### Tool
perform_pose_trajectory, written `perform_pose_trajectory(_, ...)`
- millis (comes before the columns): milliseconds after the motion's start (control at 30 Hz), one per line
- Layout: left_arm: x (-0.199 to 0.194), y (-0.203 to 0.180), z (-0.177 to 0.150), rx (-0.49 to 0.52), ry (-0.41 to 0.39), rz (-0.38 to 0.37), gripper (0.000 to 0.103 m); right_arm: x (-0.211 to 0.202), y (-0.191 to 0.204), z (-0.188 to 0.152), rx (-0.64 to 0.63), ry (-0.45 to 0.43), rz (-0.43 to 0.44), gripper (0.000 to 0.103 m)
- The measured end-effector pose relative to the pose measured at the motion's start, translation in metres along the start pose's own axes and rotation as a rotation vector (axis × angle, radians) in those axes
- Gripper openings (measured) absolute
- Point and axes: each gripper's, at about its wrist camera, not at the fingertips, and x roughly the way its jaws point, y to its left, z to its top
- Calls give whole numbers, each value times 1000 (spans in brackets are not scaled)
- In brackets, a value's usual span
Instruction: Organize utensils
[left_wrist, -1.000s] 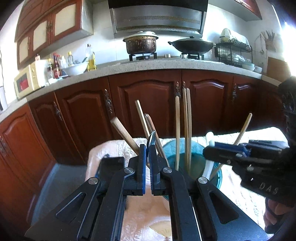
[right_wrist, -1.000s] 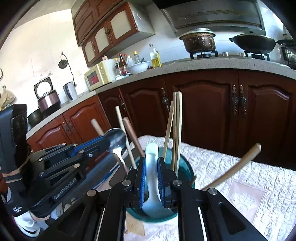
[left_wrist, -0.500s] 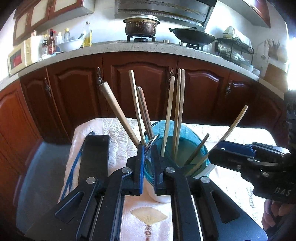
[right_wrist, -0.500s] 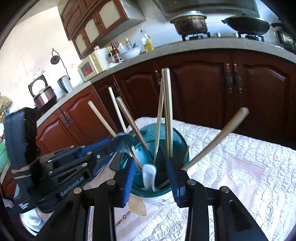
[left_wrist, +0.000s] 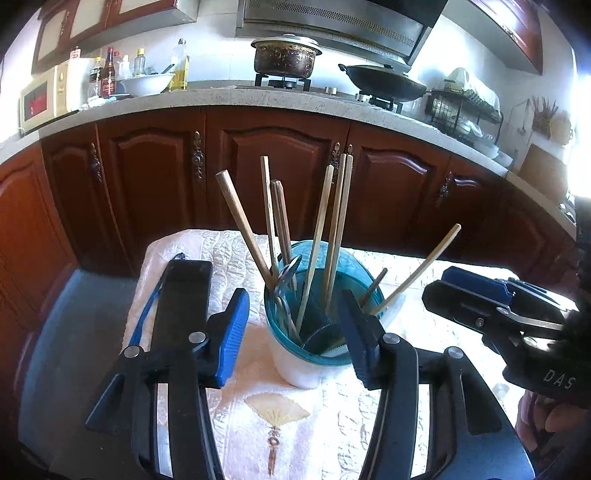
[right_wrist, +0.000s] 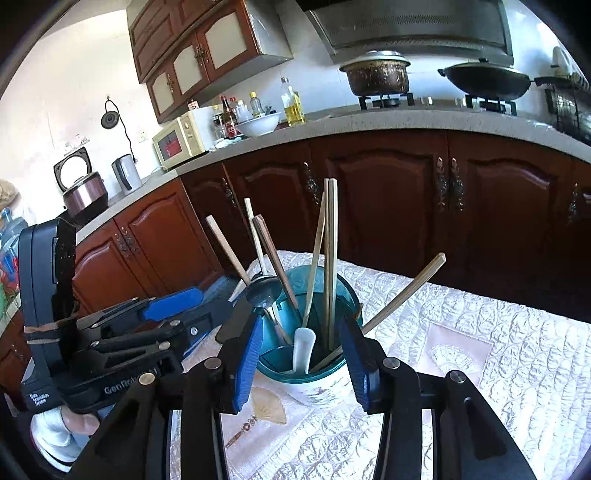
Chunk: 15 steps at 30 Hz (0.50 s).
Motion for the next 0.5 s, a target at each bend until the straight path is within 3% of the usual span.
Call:
perform_pose_trajectory(367, -14, -6, -2, -15, -8, 49, 50, -14, 8, -2, -2, -15, -84, 44)
perform_pose_trajectory(500, -20, -7, -4, -16, -22, 66, 50, -18, 11, -1, -1, -21, -96, 50)
